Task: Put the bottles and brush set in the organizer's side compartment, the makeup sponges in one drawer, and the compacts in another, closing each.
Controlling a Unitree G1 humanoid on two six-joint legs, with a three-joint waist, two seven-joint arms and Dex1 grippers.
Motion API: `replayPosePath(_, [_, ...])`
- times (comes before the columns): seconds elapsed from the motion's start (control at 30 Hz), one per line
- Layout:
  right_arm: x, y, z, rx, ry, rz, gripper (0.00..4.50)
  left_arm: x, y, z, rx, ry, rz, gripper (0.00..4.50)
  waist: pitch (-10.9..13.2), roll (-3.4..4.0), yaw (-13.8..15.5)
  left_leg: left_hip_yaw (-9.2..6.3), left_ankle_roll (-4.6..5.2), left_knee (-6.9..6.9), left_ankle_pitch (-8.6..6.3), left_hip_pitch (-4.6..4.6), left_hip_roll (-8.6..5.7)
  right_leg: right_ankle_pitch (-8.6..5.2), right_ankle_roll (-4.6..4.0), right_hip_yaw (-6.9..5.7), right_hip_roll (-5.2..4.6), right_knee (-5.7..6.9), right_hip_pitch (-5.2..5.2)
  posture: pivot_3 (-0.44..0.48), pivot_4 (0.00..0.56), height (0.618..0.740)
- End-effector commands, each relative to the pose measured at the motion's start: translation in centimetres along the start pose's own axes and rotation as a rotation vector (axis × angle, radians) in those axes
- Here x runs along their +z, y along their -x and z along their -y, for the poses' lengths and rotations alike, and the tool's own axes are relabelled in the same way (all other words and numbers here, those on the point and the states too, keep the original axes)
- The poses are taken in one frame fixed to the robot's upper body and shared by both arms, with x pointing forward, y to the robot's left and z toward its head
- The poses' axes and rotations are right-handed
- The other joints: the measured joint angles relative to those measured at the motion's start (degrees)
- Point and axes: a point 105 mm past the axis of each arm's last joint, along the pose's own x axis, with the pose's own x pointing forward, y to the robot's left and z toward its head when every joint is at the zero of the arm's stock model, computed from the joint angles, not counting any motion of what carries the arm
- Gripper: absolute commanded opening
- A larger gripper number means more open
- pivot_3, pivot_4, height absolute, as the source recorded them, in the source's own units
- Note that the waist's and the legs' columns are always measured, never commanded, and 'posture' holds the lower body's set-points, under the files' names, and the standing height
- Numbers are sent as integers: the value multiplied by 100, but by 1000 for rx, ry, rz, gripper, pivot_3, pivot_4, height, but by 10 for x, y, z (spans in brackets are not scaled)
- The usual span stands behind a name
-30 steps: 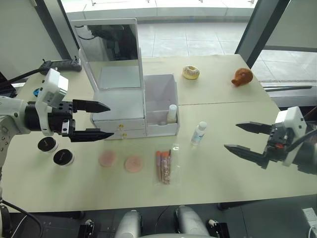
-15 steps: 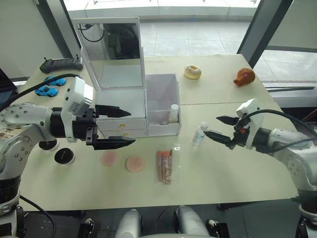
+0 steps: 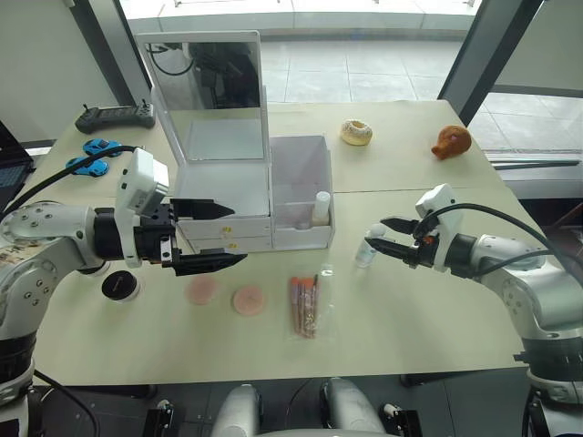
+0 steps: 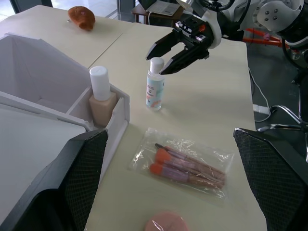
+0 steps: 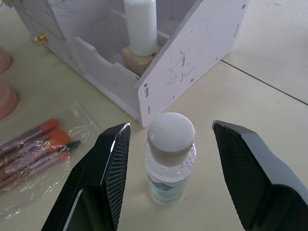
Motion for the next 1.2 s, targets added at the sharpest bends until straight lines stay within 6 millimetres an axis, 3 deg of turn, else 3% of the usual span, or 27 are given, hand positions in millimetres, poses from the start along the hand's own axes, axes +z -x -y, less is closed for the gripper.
replayPosePath(0.03, [10,-2,-1,10,38,43,2720,10,4,2,17,-54,19,4500,0,1,-1,0,0,0,0,0,0,0,0,0,0,1,-1,0,150,740])
replayPosePath(0.23, [12,1,1,0,41,76,995,9,5,2,17,-55,17,4500,-1,1,-5,-1,0,-1,0,0,0,0,0,0,0,2,-2,0,150,740])
replayPosePath(0.43, [28,10,-2,17,72,131,995,6,5,-2,28,-45,28,4500,-1,1,0,0,0,0,0,-1,-2,0,0,1,-2,2,-2,0,150,740])
replayPosePath(0.53, [53,11,-14,82,101,180,995,2,8,-6,50,-32,33,4500,1,5,-16,-1,0,-1,0,0,-1,0,0,0,-1,2,-2,0,150,740])
replayPosePath(0.7, [109,7,-55,304,146,268,995,-12,17,-14,118,-10,30,4500,1,25,-58,-3,0,-8,0,1,7,4,-7,8,12,8,-12,0,150,740])
replayPosePath(0.8, [135,-13,-64,329,208,286,995,-19,25,-23,204,-11,48,4500,-2,20,-26,-8,0,-7,0,0,15,25,-43,3,19,7,-15,0,150,740])
replayPosePath(0.97, [155,-58,-65,311,268,255,995,-22,27,-28,266,-5,84,4500,-6,11,-10,-8,0,-4,0,-3,15,32,-54,0,18,6,-23,0,150,740])
replayPosePath(1.2, [140,-92,-61,314,315,178,995,-27,34,-34,383,-19,101,4500,-7,8,-14,-7,0,-4,0,-6,5,39,-64,-4,2,10,-27,0,150,740])
